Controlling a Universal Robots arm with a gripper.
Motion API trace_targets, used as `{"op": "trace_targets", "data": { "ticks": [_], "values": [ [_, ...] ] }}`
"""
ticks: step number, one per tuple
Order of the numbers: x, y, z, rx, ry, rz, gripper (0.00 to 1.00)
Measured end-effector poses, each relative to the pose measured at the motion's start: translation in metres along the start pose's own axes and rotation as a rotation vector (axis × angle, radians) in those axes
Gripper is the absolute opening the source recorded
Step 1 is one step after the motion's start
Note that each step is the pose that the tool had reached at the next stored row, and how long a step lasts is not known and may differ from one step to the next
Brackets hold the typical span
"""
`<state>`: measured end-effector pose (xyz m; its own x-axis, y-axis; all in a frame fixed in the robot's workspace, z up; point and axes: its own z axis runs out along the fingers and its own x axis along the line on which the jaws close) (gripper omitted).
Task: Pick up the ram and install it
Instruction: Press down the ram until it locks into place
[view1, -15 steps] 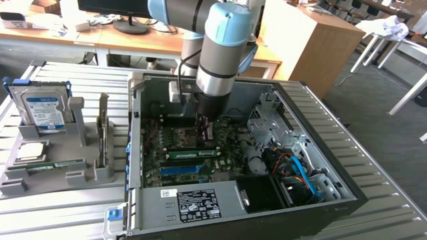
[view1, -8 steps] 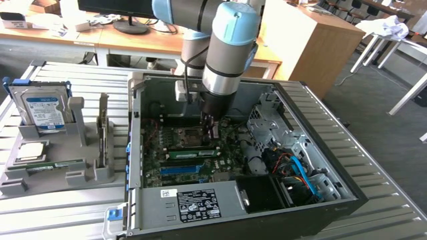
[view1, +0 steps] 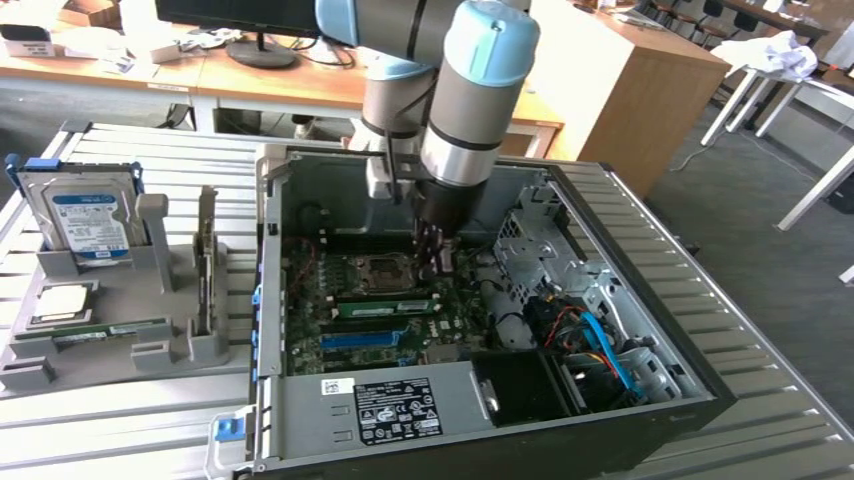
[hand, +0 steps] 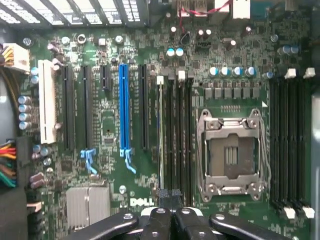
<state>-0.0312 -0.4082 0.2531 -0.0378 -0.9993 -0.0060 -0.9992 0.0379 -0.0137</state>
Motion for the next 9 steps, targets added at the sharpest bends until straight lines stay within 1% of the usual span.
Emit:
{"op": "trace_targets", "data": {
  "ticks": [9],
  "values": [
    [0.0,-0.0101,-0.0152,-0.0001,0.0001,0.0,0.1]
  ]
}}
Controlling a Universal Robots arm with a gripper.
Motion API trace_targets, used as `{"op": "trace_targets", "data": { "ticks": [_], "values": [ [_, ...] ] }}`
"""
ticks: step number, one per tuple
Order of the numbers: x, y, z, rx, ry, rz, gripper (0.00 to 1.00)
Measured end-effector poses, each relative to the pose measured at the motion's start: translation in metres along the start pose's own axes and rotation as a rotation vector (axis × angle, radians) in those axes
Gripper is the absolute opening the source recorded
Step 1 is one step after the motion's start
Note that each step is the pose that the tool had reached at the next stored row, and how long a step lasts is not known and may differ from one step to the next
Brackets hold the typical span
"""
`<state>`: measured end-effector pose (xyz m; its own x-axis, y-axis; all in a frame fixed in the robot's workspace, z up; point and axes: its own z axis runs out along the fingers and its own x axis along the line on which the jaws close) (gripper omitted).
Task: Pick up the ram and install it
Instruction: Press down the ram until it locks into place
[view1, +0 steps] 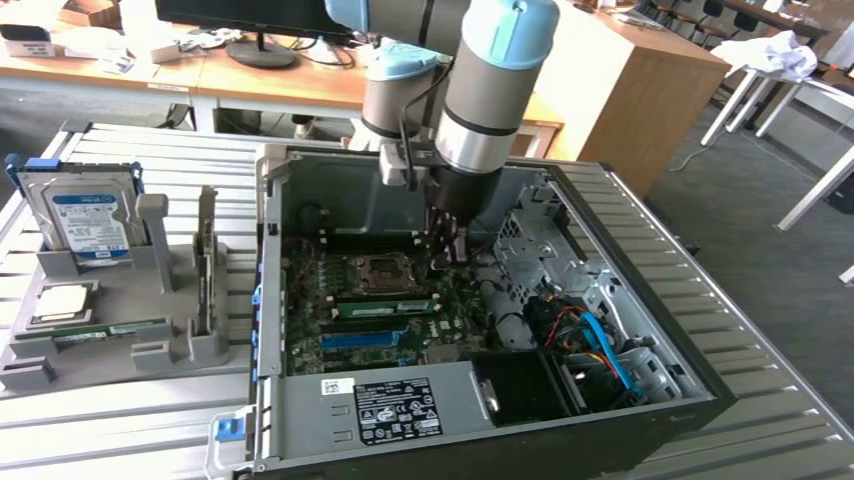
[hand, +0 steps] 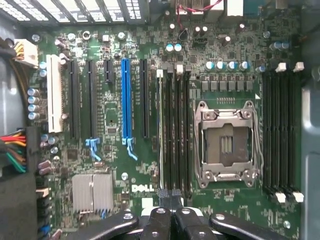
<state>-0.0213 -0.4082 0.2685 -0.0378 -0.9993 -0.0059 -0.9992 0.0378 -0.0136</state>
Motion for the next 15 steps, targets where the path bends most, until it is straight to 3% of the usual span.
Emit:
{"op": "trace_targets", "data": {
  "ticks": [15],
  "values": [
    [-0.001,-0.0255,-0.012,-0.0042,-0.0002,0.0,0.1]
  ]
}}
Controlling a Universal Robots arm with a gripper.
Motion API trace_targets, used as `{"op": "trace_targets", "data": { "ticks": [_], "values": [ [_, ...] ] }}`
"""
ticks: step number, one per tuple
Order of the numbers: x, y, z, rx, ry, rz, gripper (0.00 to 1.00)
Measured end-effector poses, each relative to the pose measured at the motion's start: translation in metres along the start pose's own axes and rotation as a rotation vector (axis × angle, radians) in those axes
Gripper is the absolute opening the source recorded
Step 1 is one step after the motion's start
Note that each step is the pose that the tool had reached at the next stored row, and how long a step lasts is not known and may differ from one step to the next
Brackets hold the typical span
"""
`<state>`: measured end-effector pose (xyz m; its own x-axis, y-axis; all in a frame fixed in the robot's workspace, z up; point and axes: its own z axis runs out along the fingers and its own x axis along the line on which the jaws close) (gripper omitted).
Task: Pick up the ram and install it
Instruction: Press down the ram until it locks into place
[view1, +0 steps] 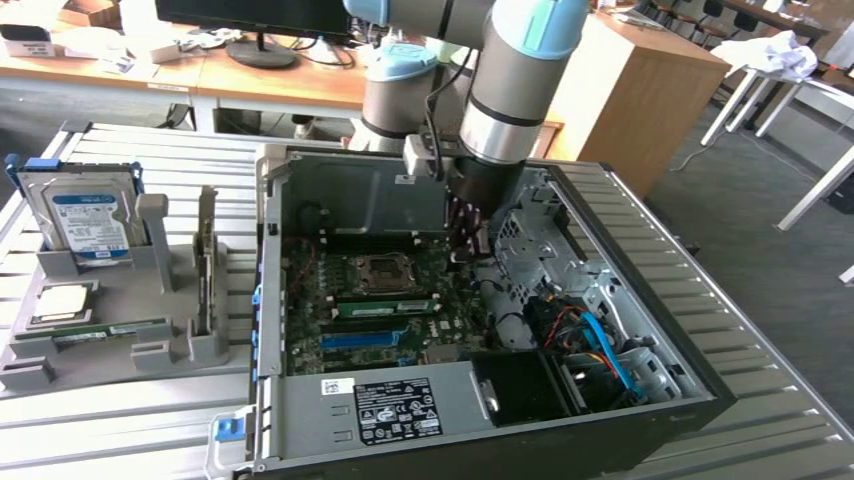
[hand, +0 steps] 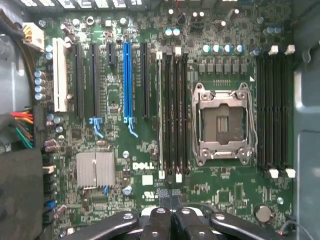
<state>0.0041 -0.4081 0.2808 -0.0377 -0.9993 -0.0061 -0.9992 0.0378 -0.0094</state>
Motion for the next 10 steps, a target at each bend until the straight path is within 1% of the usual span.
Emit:
{"op": "trace_targets", "data": {
  "ticks": [4,10],
  "values": [
    [0.0,-0.0081,-0.0013,-0.0032,0.0006,0.0,0.1],
    [-0.001,-0.0178,-0.0048,-0.0051,0.0003,0.0,0.1]
  ]
}}
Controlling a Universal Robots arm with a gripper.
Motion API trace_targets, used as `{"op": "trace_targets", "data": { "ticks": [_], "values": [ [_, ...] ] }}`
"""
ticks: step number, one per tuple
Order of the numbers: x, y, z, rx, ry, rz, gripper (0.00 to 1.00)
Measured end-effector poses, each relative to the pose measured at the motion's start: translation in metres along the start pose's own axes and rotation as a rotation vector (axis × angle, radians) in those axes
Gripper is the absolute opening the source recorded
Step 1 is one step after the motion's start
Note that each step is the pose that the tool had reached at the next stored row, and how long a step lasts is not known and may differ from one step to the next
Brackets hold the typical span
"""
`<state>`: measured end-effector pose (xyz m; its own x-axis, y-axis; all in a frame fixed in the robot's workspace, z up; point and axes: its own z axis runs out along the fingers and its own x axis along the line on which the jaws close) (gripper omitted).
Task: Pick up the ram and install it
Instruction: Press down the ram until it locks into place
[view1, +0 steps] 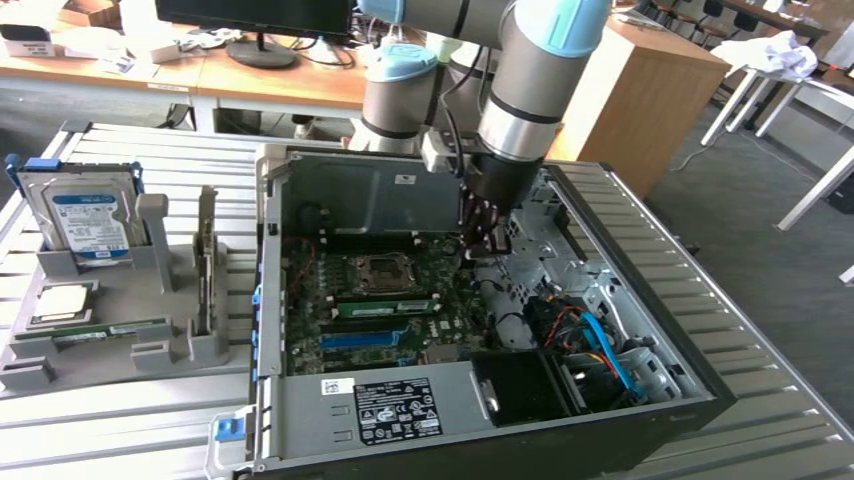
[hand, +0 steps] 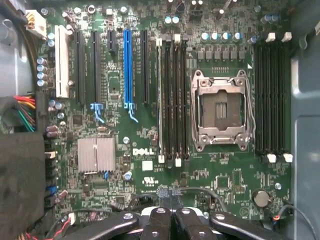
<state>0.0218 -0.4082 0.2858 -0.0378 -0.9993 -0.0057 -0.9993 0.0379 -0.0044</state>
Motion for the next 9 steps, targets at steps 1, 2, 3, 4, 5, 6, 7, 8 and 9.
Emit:
{"op": "trace_targets", "data": {
  "ticks": [1,2,3,4,5,6,7,8,9],
  "values": [
    [0.0,-0.0005,-0.0001,-0.0002,-0.0002,0.0,0.1],
    [-0.0001,-0.0005,-0.0001,-0.0002,-0.0003,0.0,0.1],
    [0.0,-0.0005,-0.0002,-0.0002,-0.0001,0.0,0.1],
    [0.0,-0.0005,-0.0003,-0.0003,0.0,0.0,0.1],
    [0.0,-0.0005,-0.0003,-0.0003,0.0001,0.0,0.1],
    [0.0,-0.0005,-0.0003,-0.0003,0.0001,0.0,0.1],
    [0.0,-0.0005,-0.0003,-0.0003,0.0001,0.0,0.1],
    [0.0,-0.0005,-0.0003,-0.0003,0.0001,0.0,0.1],
    [0.0,-0.0005,-0.0003,-0.0003,0.0001,0.0,0.1]
  ]
}}
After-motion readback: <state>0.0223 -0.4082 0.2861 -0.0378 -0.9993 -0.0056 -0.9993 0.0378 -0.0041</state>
